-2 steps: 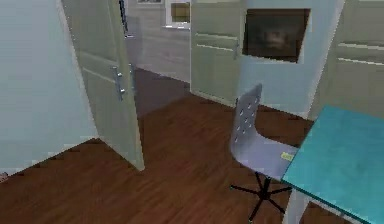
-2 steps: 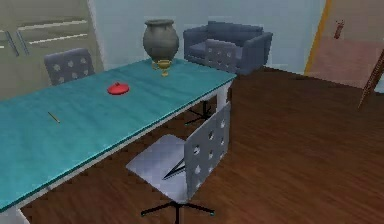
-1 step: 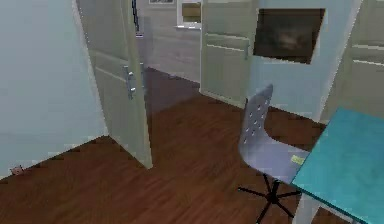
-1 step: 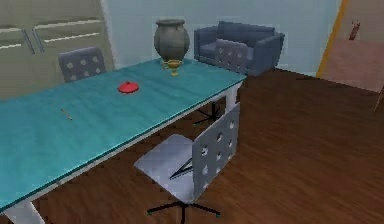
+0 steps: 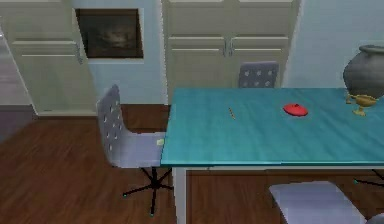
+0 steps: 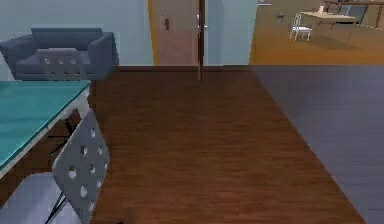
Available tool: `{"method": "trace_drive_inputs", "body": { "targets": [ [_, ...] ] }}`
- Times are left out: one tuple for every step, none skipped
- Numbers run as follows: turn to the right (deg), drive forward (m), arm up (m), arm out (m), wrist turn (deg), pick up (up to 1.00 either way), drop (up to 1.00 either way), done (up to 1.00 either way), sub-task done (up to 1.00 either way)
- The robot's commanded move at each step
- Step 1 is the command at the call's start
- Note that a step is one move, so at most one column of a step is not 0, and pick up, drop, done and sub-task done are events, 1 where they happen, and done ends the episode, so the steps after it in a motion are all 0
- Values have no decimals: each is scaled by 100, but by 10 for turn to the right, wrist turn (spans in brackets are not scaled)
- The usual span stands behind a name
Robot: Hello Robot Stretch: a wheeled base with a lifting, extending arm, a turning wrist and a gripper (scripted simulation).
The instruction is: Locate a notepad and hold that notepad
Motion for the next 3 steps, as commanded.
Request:
{"method": "trace_drive_inputs", "body": {
  "targets": [
    [450,0,0,0,0,0,0,0,0],
    [330,0,0,0,0,0,0,0,0],
    [0,70,0,0,0,0,0,0,0]
  ]
}}
